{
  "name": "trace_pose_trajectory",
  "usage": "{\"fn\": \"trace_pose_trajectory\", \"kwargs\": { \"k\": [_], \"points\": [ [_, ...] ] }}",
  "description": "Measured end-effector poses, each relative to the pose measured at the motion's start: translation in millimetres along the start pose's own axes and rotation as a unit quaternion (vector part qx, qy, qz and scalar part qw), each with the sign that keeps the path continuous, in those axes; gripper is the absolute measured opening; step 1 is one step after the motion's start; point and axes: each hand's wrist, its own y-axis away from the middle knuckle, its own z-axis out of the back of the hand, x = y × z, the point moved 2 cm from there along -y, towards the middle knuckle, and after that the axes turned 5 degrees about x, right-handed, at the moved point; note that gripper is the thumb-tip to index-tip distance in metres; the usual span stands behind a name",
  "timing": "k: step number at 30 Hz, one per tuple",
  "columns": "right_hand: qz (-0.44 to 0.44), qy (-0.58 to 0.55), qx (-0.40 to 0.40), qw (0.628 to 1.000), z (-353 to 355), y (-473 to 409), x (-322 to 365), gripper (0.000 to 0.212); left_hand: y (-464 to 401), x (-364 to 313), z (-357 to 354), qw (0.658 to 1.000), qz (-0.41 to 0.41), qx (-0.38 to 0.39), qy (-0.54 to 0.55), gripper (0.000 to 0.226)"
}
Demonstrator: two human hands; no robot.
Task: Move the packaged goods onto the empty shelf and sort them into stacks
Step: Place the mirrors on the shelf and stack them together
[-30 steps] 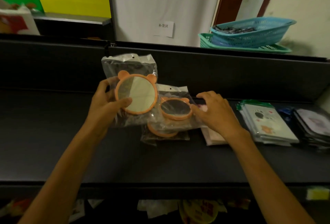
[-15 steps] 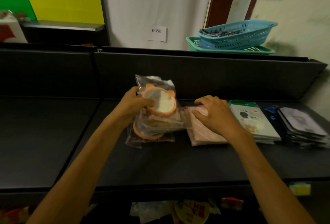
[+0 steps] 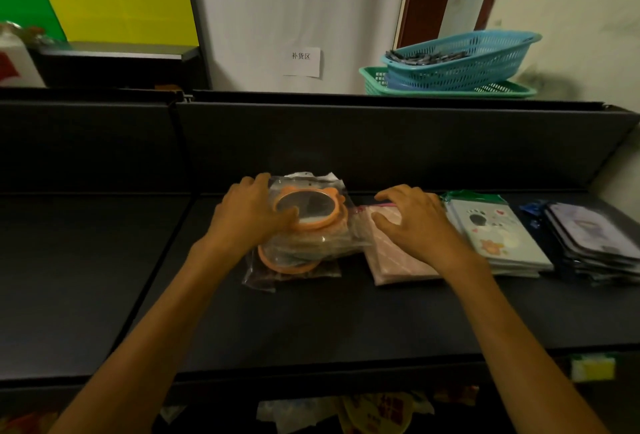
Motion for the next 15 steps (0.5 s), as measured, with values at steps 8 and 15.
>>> {"fn": "trace_pose_trajectory", "kwargs": {
  "k": [8,15],
  "points": [
    [0.002,-0.010,-0.007,1.000,-4.3,-5.1,0.8,0.040,11.7,11.1,26.1,0.998,-0.033,-0.025,-0.038,0.069],
    [-0.021,-0.049,0.013,0.998,-9.3,-11.3,6.3,0.042,24.4,36.7,27.0,0.998,0.003,-0.019,-0.065,0.067]
  ]
}}
